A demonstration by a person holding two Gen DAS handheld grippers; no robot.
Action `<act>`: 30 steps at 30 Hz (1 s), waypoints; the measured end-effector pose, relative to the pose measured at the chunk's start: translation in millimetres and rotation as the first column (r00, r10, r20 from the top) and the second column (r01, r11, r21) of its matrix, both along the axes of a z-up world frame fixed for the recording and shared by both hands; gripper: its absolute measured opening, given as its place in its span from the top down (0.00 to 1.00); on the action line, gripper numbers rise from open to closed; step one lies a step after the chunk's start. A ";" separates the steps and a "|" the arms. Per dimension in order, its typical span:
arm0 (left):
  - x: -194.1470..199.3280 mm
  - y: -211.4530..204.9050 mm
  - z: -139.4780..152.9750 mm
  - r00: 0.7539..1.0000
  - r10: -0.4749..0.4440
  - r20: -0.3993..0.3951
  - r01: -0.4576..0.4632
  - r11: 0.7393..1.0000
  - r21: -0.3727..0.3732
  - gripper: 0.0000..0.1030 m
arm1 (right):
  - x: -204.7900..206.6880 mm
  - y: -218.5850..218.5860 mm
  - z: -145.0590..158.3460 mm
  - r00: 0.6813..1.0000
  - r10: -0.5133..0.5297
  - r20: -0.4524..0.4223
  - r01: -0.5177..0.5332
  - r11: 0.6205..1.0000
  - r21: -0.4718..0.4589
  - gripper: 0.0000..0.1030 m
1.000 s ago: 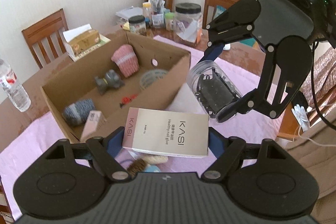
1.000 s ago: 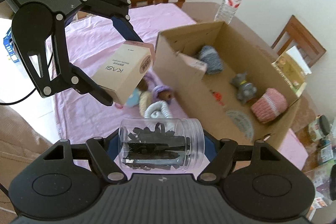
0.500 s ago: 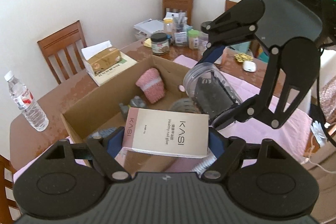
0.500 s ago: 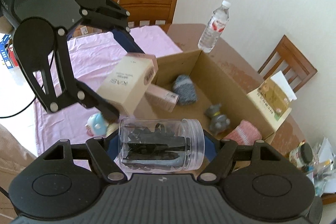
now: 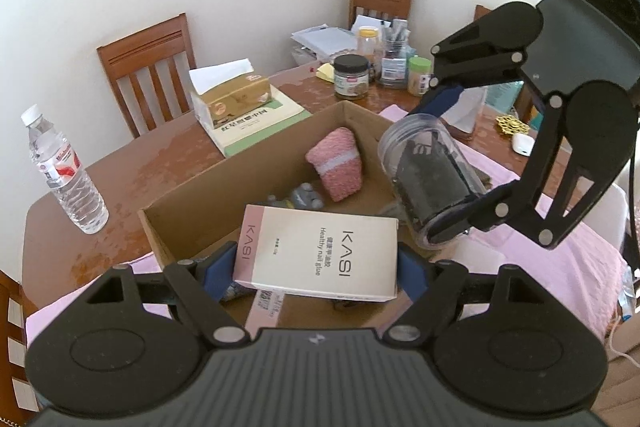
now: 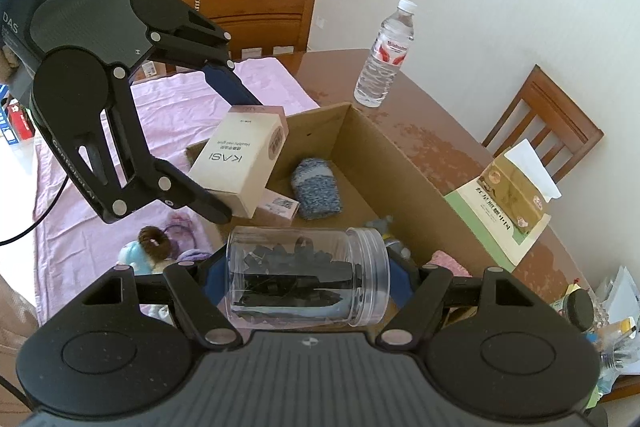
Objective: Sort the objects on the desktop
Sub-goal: 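Carry the KASI box and clip jar with both tools over the cardboard box, then open the left tool to drop the KASI box while the right tool releases the jar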
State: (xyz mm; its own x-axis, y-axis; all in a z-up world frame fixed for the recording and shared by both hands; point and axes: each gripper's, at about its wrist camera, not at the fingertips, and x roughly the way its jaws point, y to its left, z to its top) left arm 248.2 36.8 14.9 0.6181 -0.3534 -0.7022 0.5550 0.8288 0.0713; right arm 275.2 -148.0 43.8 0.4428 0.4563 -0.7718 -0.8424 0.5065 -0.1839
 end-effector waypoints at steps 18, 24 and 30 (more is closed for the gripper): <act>-3.9 9.8 -9.0 0.996 0.066 -0.064 -0.064 0.997 0.033 0.13 | 35.0 9.4 -20.9 0.999 0.004 -0.043 -0.005 1.000 -0.015 0.23; -16.2 17.5 -1.3 0.994 0.095 -0.055 -0.094 0.995 0.015 0.13 | 46.0 16.3 -24.7 0.999 0.014 -0.049 -0.015 1.000 -0.016 0.23; -28.0 22.1 2.0 0.991 0.121 -0.053 -0.121 0.993 -0.002 0.13 | 52.6 27.1 -24.1 0.998 0.032 -0.049 -0.033 0.999 -0.017 0.23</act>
